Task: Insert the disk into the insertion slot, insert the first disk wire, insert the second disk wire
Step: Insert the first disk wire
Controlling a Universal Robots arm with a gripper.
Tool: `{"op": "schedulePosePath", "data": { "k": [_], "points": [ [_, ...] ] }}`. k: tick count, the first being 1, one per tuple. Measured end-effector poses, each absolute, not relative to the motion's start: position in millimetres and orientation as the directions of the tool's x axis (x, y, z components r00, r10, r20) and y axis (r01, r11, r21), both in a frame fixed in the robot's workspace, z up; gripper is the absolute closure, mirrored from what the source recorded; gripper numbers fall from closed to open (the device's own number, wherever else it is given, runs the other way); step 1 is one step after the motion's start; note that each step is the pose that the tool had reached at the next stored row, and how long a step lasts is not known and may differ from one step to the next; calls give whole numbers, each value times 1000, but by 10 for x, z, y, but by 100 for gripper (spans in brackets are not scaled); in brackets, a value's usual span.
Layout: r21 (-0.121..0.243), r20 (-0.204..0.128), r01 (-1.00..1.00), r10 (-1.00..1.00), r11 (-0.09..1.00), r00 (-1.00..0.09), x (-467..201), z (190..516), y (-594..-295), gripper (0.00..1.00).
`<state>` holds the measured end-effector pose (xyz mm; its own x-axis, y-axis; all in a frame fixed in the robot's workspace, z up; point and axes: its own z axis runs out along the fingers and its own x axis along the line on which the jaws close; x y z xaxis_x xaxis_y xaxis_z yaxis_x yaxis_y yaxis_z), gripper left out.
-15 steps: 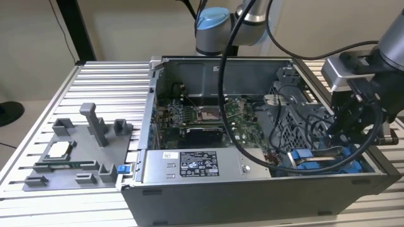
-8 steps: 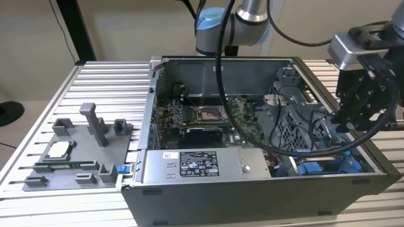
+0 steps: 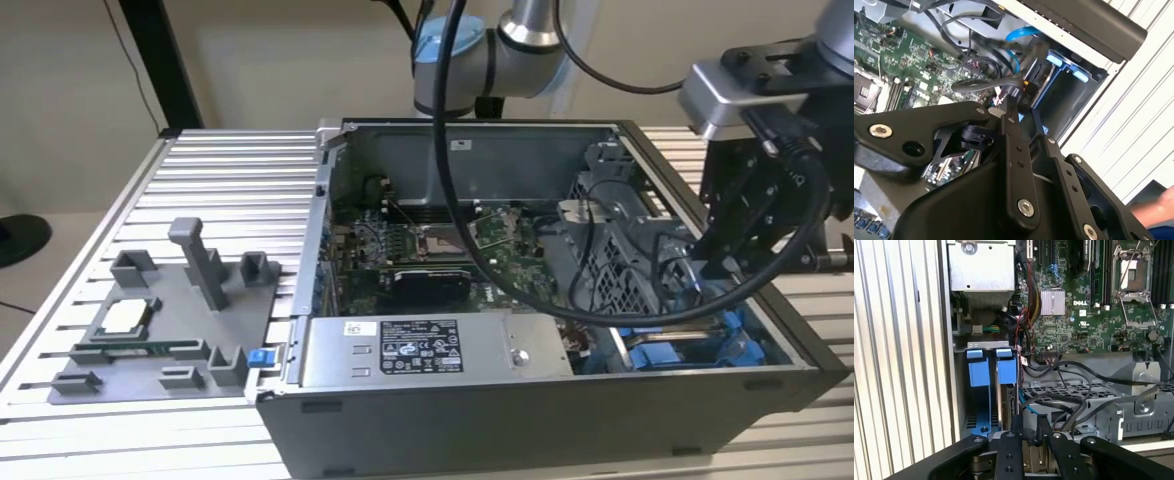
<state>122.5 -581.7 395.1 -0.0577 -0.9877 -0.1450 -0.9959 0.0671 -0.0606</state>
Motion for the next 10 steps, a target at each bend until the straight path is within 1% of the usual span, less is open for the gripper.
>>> {"op": "schedulePosePath", "data": {
  "k": [7,9,10],
  "points": [
    [-54,-138,-996,-989,67,-59,1217,3941,-5824,100],
    [-29,-126,-997,-990,66,-62,1217,3939,-5828,100],
    [-18,-121,-998,-991,66,-64,1216,3941,-5831,0]
  ]
}}
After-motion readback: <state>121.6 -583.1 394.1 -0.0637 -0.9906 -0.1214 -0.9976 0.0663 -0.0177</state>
